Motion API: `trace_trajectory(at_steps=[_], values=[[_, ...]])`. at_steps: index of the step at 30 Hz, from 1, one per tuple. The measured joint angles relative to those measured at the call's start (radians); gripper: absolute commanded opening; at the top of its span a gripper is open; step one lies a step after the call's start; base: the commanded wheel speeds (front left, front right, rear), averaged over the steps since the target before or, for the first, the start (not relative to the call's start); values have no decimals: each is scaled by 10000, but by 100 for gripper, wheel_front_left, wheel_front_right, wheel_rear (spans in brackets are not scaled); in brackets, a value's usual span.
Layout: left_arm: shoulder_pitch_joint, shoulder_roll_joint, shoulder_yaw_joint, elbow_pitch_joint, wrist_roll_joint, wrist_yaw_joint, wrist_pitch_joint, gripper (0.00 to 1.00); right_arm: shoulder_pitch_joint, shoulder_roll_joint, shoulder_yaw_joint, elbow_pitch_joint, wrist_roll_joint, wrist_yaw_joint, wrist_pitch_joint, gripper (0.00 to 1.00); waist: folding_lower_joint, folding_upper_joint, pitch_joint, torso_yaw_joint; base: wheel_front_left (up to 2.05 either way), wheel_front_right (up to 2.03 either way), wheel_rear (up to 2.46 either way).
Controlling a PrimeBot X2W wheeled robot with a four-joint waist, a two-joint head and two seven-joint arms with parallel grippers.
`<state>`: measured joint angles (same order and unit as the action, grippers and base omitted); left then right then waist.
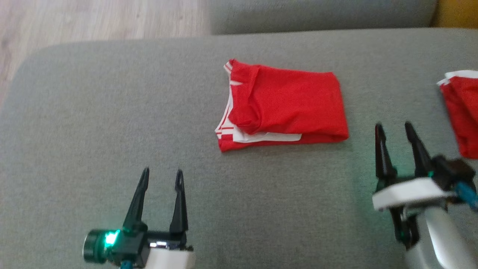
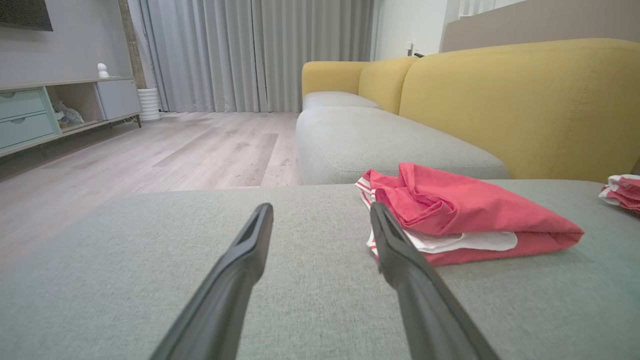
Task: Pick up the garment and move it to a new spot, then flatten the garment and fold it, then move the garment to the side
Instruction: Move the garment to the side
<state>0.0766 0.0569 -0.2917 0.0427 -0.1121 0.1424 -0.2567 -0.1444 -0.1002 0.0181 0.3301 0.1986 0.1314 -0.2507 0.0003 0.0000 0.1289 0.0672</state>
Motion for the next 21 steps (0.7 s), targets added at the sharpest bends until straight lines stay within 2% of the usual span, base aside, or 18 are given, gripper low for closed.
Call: trace_trajectory(at_steps=[4, 9, 14, 15, 16, 17, 18, 21], values=[[-511, 0, -267, -280, 2, 123, 0, 100, -1390, 46, -61, 1149, -138, 0, 69, 100, 1, 0, 507, 170, 0, 0, 0], [-952, -10, -593, -439, 6, 130, 0, 100, -3135, 50, -420, 2782, -148, 0, 811, 100, 0, 0, 1001, 470, 0, 0, 0], [-987, -12, -719, -435, 50, 249, 0, 100, -4204, 71, -591, 4661, -38, 0, 1559, 100, -1, 0, 1353, 755, 0, 0, 0], [-1008, -12, -750, -428, 50, 251, 0, 100, -4297, 86, -483, 4978, 29, 0, 1664, 84, -1, 0, 1409, 793, 0, 0, 0], [-1042, -12, -794, -420, 50, 259, 0, 100, -4374, 121, -368, 5269, 173, 0, 1733, 47, -1, 0, 1456, 824, 0, 0, 0], [-1102, -12, -828, -407, 50, 263, 0, 100, -4428, 146, -186, 5448, 299, 0, 1703, 16, -1, 0, 1496, 844, 0, 0, 0], [-1161, -13, -846, -405, 50, 313, 0, 100, -4491, 173, -65, 5544, 372, 0, 1618, 0, -2, 0, 1525, 840, 0, 0, 0], [-1199, -13, -802, -399, 50, 420, 0, 100, -4825, 230, 416, 5871, 506, 0, 1446, 0, -2, 0, 1554, 678, 0, 0, 0]])
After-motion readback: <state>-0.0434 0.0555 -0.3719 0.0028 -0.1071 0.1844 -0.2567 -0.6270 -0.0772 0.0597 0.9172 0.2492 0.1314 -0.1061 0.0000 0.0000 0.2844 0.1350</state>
